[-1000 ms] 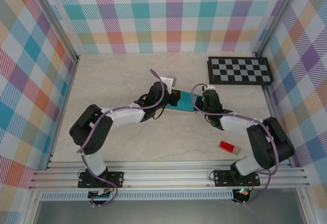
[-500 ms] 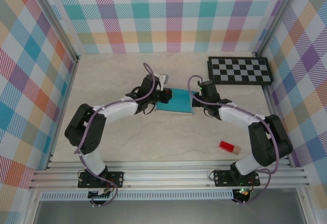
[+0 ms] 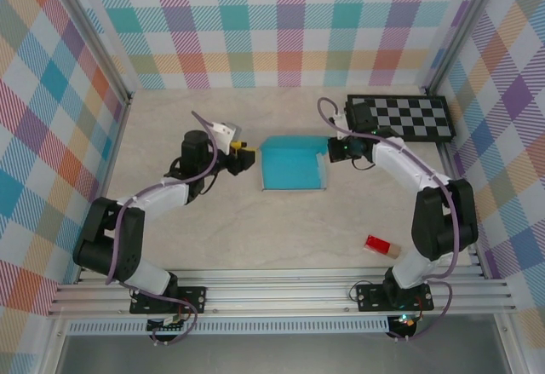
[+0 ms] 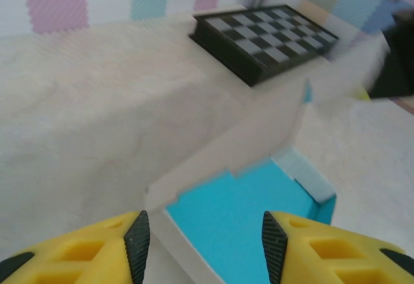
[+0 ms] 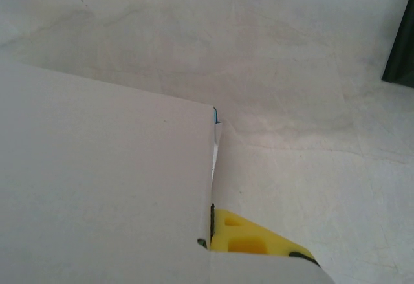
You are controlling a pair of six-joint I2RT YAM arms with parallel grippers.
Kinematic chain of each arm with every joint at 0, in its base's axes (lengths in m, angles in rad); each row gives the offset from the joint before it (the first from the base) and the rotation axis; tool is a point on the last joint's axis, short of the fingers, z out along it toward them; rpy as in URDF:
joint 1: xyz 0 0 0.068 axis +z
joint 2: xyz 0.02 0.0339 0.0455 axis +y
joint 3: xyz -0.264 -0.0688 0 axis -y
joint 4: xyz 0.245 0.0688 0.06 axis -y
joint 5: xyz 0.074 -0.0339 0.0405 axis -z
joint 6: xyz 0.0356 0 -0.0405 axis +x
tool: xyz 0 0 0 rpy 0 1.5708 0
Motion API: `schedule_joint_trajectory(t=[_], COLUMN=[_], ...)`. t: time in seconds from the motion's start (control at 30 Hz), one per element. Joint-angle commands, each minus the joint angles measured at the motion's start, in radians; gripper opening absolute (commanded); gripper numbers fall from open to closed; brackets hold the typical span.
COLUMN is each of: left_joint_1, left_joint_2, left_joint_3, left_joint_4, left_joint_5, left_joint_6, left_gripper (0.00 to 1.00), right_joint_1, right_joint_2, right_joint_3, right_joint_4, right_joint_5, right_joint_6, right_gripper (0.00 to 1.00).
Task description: Fold the paper box
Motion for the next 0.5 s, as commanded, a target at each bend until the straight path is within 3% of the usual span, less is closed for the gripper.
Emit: schedule_joint_trajectory(t=[0.0,0.2,0.47], left_joint_1=[-0.009,-0.071,-0.119], left_joint_2=[-0.054,-0.089,-0.051], left_joint_3=[-0.029,0.0,0.089], left_joint_4=[0.137,0.049,-0.081], left_joint_5=[0.107,-0.042,0.022], left_joint_6=[0.076,0.18,0.215], left_gripper=[0.54,0.57,0.52], right_joint_1=[-0.009,-0.011,-0.012], right_joint_2=[0.01,-0.011,0.005], right_joint_3=[0.069,0.079,0.119], right_joint_4=[-0.175,-0.185,-0.199], right_joint_5=[-0.047,-0.047,-0.063], right_joint_6=[-0.066,-0.076,-0.043], right_gripper=[0.0,0.0,0.0])
